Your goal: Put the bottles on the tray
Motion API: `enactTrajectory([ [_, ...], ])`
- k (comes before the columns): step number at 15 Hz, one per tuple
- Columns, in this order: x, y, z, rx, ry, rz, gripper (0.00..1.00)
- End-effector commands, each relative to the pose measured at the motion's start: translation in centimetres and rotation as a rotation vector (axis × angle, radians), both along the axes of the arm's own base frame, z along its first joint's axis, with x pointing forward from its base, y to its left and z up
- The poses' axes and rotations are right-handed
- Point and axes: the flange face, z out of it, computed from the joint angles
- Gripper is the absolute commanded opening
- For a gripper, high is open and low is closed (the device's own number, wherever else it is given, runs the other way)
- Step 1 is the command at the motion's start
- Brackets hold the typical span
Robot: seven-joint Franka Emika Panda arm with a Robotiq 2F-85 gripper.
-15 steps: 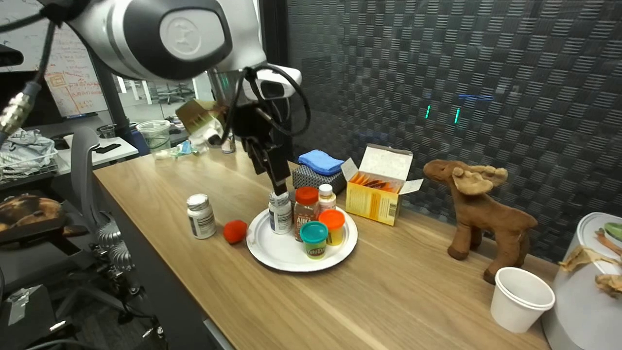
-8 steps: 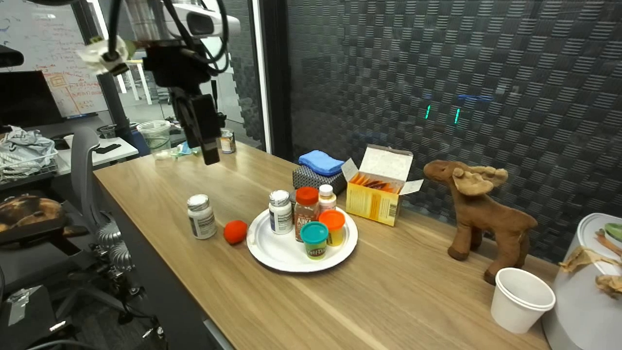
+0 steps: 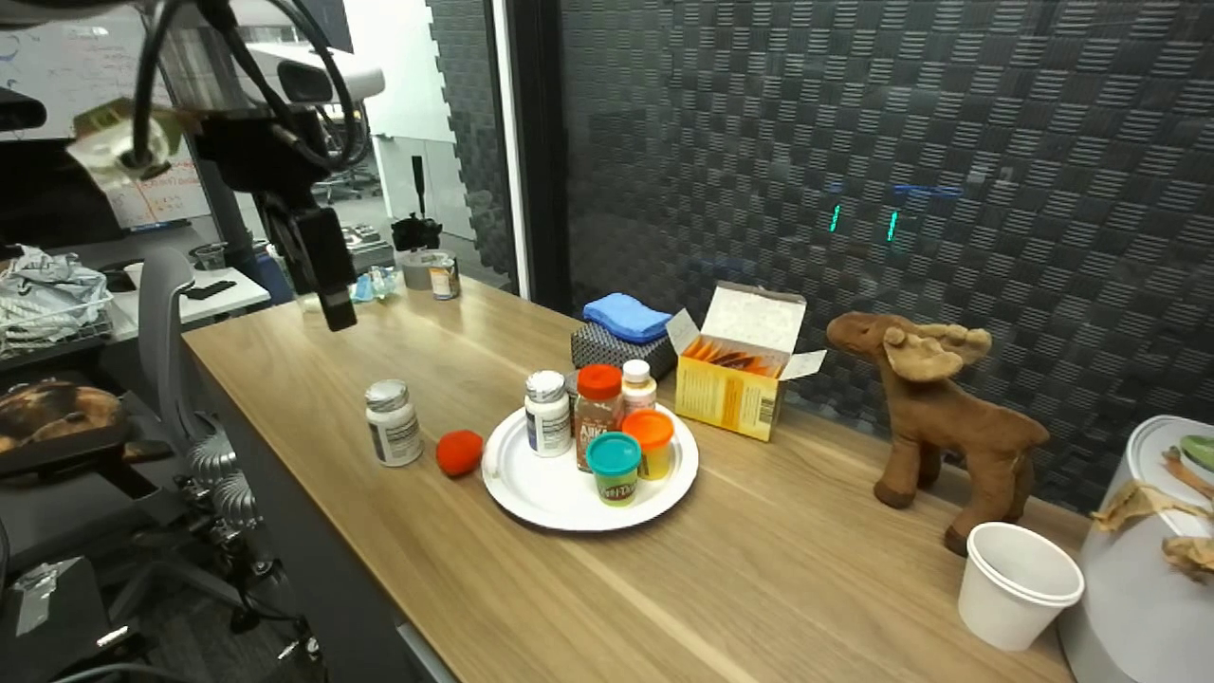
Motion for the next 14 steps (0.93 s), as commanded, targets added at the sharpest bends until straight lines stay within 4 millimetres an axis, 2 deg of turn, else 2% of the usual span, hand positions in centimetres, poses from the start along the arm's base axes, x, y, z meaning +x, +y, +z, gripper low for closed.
enactTrajectory([
  [1, 0.0, 1.1, -3.6, 0.0, -0.077, 0.032, 1.0],
  [4, 0.0, 2.1, -6.5, -0.009, -0.093, 0.069, 1.0],
  [7, 0.3, 2.5, -8.6, -0.053, -0.1, 0.105, 1.0],
  [14, 1.5, 1.6, -9.6, -0.142, -0.155, 0.114, 1.0],
])
